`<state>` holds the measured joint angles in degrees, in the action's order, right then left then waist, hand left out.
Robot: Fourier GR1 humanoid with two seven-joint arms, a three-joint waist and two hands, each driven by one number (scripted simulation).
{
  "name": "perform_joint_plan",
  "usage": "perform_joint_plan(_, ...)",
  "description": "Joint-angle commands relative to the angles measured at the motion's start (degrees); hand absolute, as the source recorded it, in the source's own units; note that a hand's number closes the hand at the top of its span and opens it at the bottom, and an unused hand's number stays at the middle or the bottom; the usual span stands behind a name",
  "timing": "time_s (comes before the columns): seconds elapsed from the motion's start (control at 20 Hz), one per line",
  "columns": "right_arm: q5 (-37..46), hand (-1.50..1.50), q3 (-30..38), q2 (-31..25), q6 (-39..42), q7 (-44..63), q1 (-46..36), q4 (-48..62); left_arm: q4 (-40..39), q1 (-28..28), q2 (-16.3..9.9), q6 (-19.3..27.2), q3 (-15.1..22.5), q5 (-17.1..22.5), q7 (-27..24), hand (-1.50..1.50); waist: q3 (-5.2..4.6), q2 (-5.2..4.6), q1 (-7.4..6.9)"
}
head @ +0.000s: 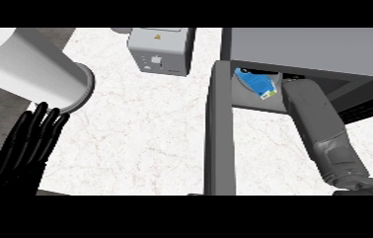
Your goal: Pick up the milk, place it into the microwave and close the microwave
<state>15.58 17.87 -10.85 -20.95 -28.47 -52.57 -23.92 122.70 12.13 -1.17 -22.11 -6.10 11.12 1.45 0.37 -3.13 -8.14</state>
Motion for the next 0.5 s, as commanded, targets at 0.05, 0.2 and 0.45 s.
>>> perform_joint_plan(0.05, -1.6, -1.5, 2.3, -0.3, 1.9, -4.3, -2.0, 5.6, -2.6, -1.0, 0.3, 0.4, -0.4, -1.6, -1.5, -1.5, -0.1, 0.14, 1.54)
perform_joint_plan(0.2, -2.3, -1.5, 3.5, 0.3, 1.6, -5.1, -3.0, 8.4, -2.2, -0.6, 1.1, 0.9, 1.4, -2.8, -1.0, -1.5, -0.09, 0.36, 1.88)
perform_joint_plan(0.45, -3.0, -1.5, 4.3, -0.1, 5.8, -10.7, -1.5, 11.1, -4.4, 1.6, 1.0, -1.0, 3.1, -3.9, -3.2, -1.5, -0.19, 1.16, 3.63)
